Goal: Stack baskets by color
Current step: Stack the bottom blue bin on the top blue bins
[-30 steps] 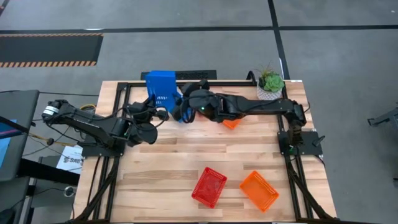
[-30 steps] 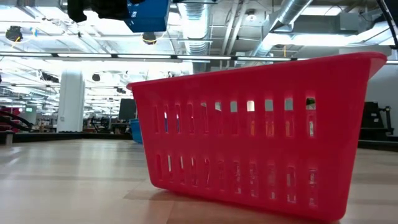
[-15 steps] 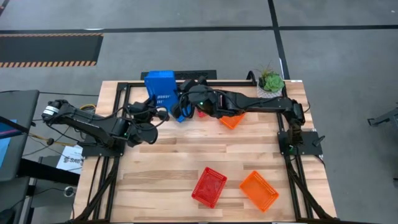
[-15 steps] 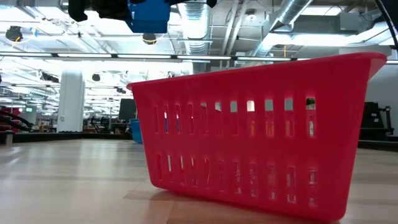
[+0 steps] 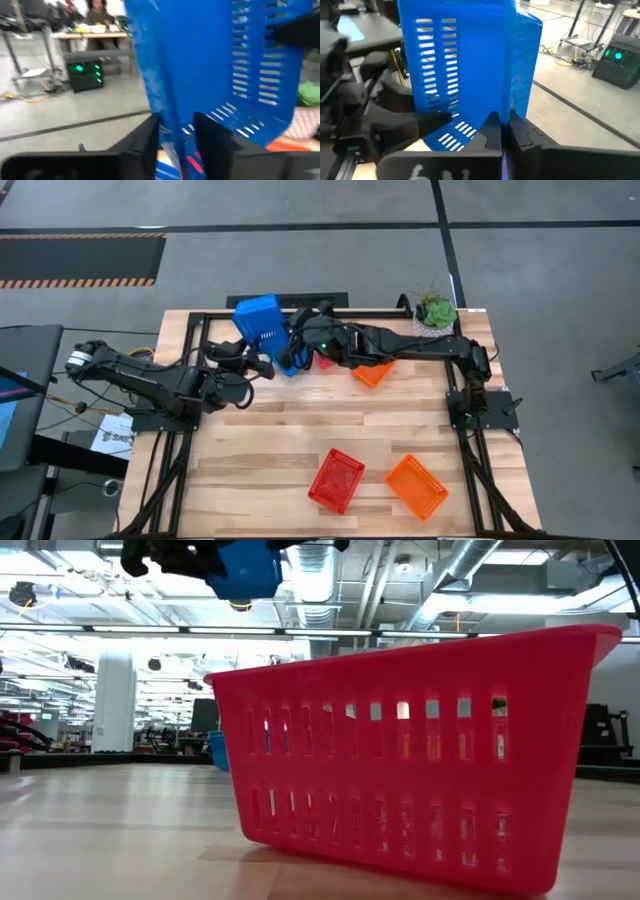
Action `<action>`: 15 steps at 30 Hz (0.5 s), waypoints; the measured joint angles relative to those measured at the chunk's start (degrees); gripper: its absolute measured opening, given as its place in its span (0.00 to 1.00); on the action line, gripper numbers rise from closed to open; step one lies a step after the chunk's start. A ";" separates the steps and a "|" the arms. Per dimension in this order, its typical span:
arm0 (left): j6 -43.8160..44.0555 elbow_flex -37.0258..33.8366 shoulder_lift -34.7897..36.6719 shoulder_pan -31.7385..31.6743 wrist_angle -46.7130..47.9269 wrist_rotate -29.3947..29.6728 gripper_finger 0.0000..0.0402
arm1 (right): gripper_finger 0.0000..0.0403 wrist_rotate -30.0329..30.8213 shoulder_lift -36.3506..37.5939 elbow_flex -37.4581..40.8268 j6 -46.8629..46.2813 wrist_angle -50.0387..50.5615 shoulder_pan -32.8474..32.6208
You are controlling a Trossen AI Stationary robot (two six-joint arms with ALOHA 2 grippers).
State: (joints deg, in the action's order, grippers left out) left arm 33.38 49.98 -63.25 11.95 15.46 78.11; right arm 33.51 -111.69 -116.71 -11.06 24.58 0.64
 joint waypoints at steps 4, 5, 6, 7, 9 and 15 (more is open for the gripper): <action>-1.87 0.00 1.25 -0.68 -0.04 -6.86 0.46 | 0.01 -2.46 0.78 0.00 3.70 0.84 0.50; -2.58 0.00 1.76 -0.79 -0.04 -8.60 0.50 | 0.01 -3.54 1.42 0.03 3.83 1.87 0.87; -3.11 0.00 2.27 -0.82 -0.20 -9.78 0.54 | 0.01 -4.46 1.92 0.07 3.83 2.49 1.33; -3.79 0.03 2.77 -0.82 -0.46 -10.63 0.57 | 0.01 -5.36 2.20 0.00 3.84 2.41 1.76; -6.15 0.07 4.20 -0.84 -0.69 -12.22 0.62 | 0.01 -6.21 3.09 0.00 3.65 4.04 2.79; -14.57 0.08 9.44 -0.66 -3.63 -21.91 0.65 | 0.01 -13.31 3.57 0.00 4.32 5.10 7.72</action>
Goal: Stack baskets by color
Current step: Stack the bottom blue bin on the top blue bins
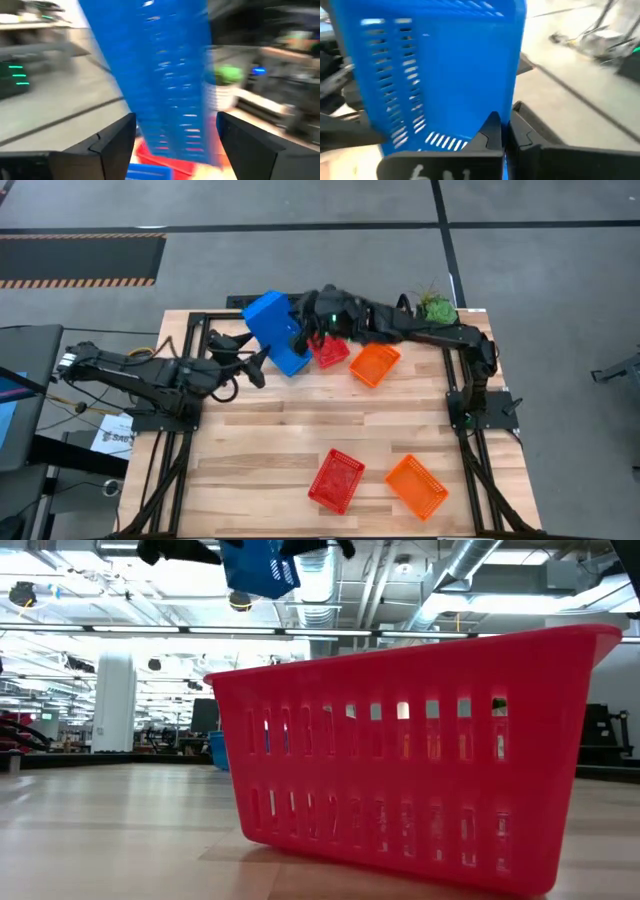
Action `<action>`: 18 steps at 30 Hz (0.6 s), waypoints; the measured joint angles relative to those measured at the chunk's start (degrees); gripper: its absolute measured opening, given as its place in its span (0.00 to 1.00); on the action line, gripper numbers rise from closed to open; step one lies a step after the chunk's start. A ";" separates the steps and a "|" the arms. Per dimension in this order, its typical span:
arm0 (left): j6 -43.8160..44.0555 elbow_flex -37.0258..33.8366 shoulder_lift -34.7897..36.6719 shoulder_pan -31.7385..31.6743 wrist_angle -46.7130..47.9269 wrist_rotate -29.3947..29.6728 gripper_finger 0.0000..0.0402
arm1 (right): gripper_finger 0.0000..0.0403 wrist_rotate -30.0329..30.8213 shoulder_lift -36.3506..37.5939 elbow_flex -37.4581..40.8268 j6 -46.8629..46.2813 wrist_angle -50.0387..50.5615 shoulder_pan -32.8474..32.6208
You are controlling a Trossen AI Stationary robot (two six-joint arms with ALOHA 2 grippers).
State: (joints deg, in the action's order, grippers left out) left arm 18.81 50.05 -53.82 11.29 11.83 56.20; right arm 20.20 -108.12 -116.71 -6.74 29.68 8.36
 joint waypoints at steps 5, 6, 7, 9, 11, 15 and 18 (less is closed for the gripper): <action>-0.38 -0.01 4.77 0.04 1.06 -12.06 0.65 | 0.01 -8.79 -1.14 -0.10 -1.32 0.15 4.50; -0.46 -0.01 5.75 0.04 1.33 -14.03 0.66 | 0.01 -9.84 -1.69 -0.09 -1.38 0.34 5.18; -0.46 -0.01 6.56 0.04 1.38 -15.98 0.66 | 0.01 -10.88 -2.02 0.09 -1.56 1.48 5.98; -0.39 0.00 8.26 0.04 2.04 -19.19 0.66 | 0.01 -14.20 -2.80 0.16 -2.08 2.23 7.71; -0.20 -0.01 10.03 0.04 3.10 -21.44 0.66 | 0.01 -17.47 -4.29 -0.24 -2.44 0.33 9.31; 0.23 -0.01 13.17 0.04 4.84 -25.69 0.66 | 0.01 -25.02 -7.59 -0.02 -2.91 0.62 12.38; 1.70 -0.01 15.04 0.07 5.80 -27.07 0.66 | 0.01 -29.84 -10.04 0.07 -3.75 1.49 14.60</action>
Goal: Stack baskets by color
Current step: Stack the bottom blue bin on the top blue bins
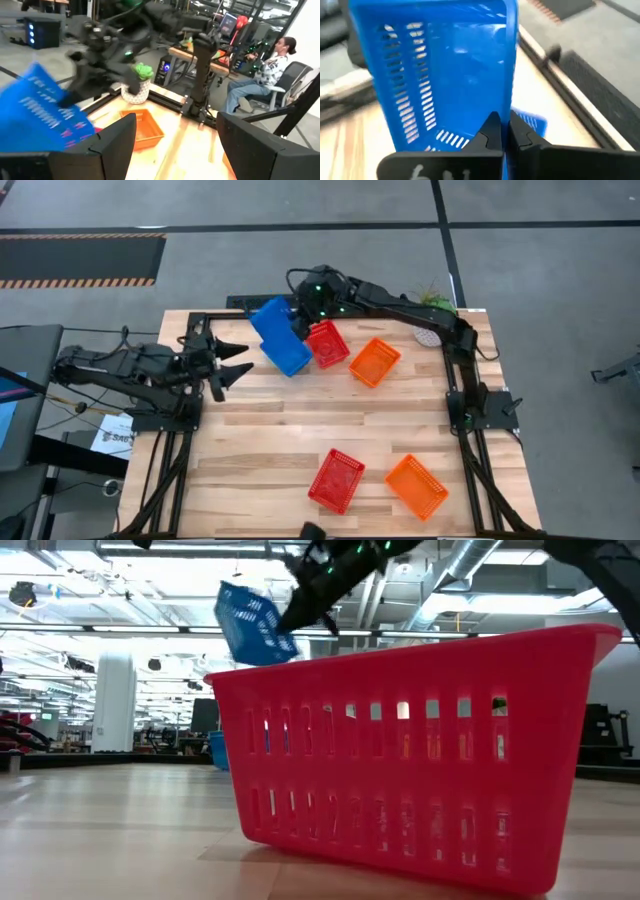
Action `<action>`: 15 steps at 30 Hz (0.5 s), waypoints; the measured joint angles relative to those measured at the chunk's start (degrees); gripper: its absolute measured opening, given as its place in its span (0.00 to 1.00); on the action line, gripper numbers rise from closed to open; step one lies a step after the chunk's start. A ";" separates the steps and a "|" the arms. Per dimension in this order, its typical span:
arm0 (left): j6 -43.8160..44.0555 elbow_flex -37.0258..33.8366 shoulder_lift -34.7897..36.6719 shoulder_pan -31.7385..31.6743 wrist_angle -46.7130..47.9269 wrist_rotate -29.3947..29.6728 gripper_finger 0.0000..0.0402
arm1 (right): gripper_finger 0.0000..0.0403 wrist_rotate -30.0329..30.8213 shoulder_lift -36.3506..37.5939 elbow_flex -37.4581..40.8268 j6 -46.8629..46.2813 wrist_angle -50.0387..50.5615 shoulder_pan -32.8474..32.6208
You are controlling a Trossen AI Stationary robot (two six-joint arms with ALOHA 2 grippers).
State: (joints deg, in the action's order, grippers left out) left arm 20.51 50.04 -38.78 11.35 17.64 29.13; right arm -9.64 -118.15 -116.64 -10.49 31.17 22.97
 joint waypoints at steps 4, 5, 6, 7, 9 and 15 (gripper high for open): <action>0.18 0.00 1.58 0.11 1.39 -0.26 0.66 | 0.01 -4.30 -4.01 -0.05 -0.40 -0.39 2.57; 0.18 0.00 2.14 0.13 2.02 -0.11 0.66 | 0.01 -4.85 -5.08 -0.05 -0.66 -0.61 3.07; 0.23 -0.04 2.51 0.13 2.68 0.00 0.66 | 0.01 -5.52 -5.97 -0.04 -1.06 -0.13 3.49; 0.31 -0.03 2.59 0.15 2.81 0.06 0.66 | 0.01 -6.57 -6.62 0.02 -1.47 0.25 4.00; 0.66 -0.02 2.66 0.15 3.33 0.36 0.66 | 0.01 -9.08 -7.86 0.02 -1.54 0.21 4.61; 1.15 -0.04 2.49 0.15 4.92 0.63 0.66 | 0.01 -15.98 -10.24 0.00 -1.69 2.84 6.10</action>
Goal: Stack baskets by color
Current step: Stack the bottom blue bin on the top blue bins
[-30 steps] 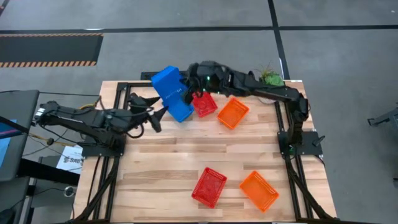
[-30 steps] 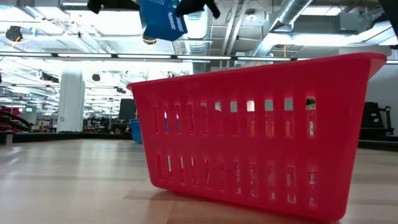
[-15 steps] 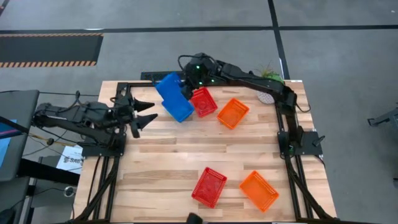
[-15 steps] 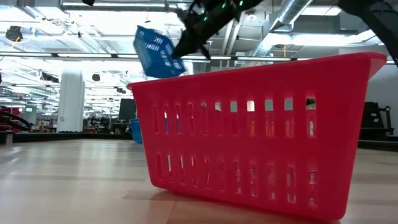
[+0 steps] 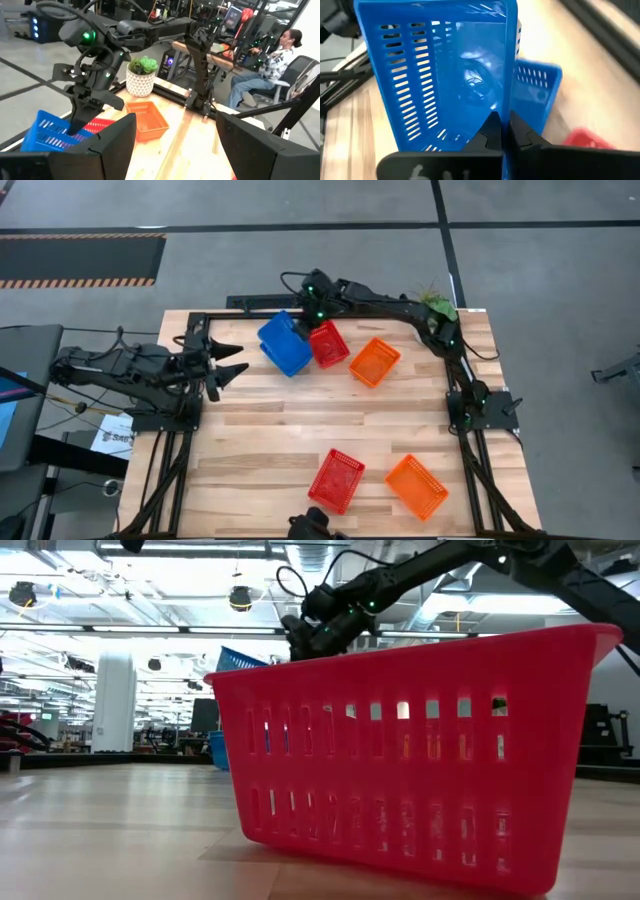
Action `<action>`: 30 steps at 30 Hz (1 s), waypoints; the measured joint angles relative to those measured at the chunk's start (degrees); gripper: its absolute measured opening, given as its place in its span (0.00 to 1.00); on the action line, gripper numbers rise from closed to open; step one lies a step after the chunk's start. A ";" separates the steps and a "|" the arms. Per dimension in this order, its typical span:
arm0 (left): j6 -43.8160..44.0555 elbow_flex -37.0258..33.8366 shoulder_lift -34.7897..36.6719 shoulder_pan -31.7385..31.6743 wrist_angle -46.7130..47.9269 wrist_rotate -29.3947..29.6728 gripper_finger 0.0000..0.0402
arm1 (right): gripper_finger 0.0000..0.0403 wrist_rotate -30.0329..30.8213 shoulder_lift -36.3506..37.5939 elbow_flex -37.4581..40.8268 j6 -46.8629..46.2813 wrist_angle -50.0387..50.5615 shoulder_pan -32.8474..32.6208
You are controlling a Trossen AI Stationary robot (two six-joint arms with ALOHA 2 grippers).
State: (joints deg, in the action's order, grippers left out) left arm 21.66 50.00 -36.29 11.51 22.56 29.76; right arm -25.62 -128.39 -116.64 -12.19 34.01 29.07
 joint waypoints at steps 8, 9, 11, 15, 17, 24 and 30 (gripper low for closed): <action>0.57 0.00 -0.05 0.00 0.51 0.07 0.66 | 0.01 -0.03 -0.36 -0.04 0.63 3.25 0.34; 0.59 0.00 -0.02 0.00 0.51 0.07 0.66 | 0.01 -0.03 -0.36 -0.04 0.63 3.60 0.32; 0.60 0.00 -0.06 0.00 0.56 0.07 0.66 | 0.01 -0.03 -0.36 -0.04 0.63 4.20 0.30; 0.65 0.00 -0.07 0.00 1.04 0.12 0.66 | 0.01 0.19 -0.36 -0.04 0.65 5.37 0.25; 0.65 0.00 -0.09 0.00 1.04 0.13 0.65 | 0.02 1.35 -0.36 -0.07 0.66 5.30 0.12; 1.09 0.00 -0.07 0.00 1.12 0.23 0.65 | 0.03 2.67 -0.36 -0.07 0.63 6.47 -0.23; 1.08 0.00 -0.07 0.00 1.13 0.22 0.65 | 0.04 3.43 -0.36 -0.07 0.61 6.54 -0.47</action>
State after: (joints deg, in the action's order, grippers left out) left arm 22.74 50.00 -36.36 11.51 23.68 29.98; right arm -22.19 -128.75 -116.71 -11.57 40.55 28.59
